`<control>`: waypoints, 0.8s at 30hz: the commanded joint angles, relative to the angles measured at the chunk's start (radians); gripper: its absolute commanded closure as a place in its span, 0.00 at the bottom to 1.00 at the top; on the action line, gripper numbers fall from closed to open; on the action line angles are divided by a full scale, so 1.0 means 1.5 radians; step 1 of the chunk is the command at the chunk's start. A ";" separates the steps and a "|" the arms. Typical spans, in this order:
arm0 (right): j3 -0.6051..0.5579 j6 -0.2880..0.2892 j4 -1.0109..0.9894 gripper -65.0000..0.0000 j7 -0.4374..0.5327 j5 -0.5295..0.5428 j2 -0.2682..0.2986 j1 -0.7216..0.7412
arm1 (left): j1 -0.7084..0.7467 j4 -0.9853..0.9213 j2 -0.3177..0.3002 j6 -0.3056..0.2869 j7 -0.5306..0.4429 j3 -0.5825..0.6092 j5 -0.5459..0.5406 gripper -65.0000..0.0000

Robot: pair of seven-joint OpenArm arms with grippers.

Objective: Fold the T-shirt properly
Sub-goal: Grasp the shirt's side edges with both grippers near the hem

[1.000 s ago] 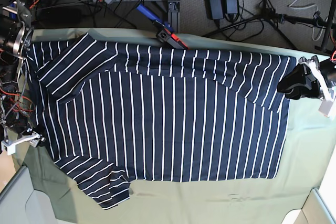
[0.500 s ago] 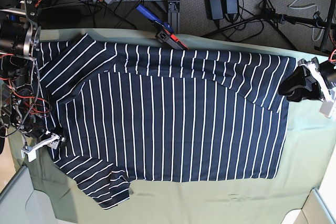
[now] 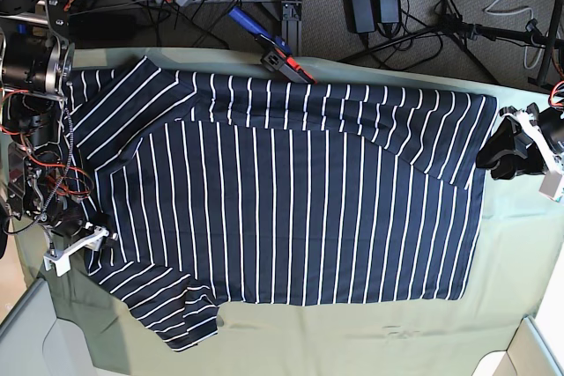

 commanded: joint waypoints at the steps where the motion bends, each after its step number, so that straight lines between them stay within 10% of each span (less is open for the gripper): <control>1: 0.002 0.003 0.014 0.71 0.011 0.005 0.009 0.021 | -0.006 0.007 -0.013 -0.011 -0.019 -0.008 -0.009 0.53; 4: 0.002 0.002 0.014 1.00 0.011 0.005 0.009 0.021 | -0.006 -0.002 -0.013 -0.011 -0.032 -0.008 -0.006 0.53; 14: 0.002 0.003 0.014 1.00 0.006 0.005 0.013 0.021 | -0.114 -0.102 -0.011 -0.011 -0.105 -0.001 0.054 0.53; 24: 0.002 0.003 0.014 1.00 -0.005 0.005 0.013 0.021 | -0.408 -0.460 0.016 -0.011 -0.198 0.187 0.187 0.53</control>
